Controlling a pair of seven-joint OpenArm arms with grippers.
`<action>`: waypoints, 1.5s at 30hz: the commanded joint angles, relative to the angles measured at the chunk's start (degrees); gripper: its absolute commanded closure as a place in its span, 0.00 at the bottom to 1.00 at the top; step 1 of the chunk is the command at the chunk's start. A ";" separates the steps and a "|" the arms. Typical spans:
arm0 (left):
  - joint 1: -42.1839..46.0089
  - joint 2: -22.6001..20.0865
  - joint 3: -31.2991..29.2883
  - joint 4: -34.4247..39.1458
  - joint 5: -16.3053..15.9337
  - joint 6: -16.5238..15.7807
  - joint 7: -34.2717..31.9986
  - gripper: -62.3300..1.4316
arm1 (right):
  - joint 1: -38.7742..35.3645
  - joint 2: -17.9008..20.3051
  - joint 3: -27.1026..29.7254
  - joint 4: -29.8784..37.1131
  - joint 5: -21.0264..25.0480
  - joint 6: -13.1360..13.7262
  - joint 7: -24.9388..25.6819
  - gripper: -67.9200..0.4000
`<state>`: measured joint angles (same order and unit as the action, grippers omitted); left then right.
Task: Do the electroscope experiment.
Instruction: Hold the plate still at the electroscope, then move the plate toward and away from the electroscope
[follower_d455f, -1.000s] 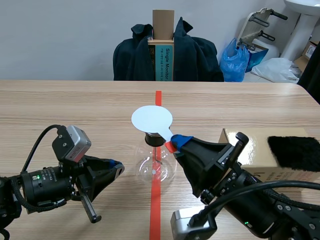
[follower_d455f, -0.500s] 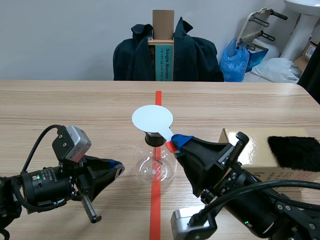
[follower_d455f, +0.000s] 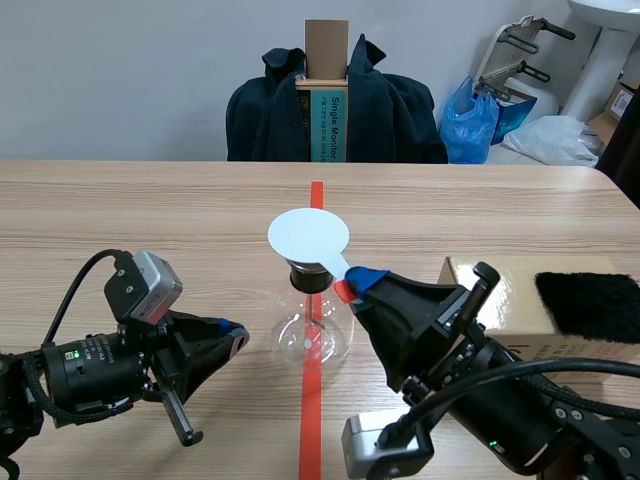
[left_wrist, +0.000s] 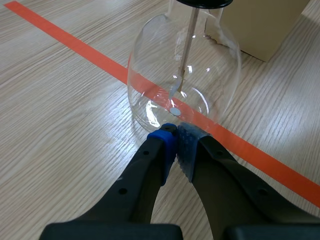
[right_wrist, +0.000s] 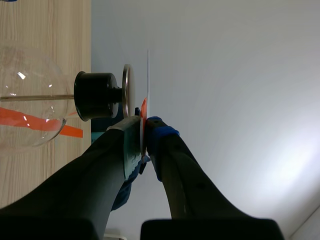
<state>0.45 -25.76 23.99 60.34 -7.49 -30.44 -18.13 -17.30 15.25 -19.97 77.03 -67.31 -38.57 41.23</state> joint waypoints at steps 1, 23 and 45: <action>-0.48 0.00 -0.11 1.11 -0.57 -0.11 -0.92 0.93 | 0.92 0.46 0.39 0.83 0.61 -0.57 -0.59 0.98; -0.48 0.00 -0.11 1.11 -0.57 -0.11 -0.92 0.93 | 0.90 0.46 0.39 0.83 0.61 -0.57 -10.19 0.98; -0.46 0.00 -0.11 1.11 -0.57 -0.11 -0.92 0.93 | 0.94 0.46 0.39 0.83 0.59 -0.57 -11.93 0.98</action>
<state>0.45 -25.76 23.99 60.34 -7.49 -30.44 -18.13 -17.30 15.25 -19.97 77.03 -67.09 -38.54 28.77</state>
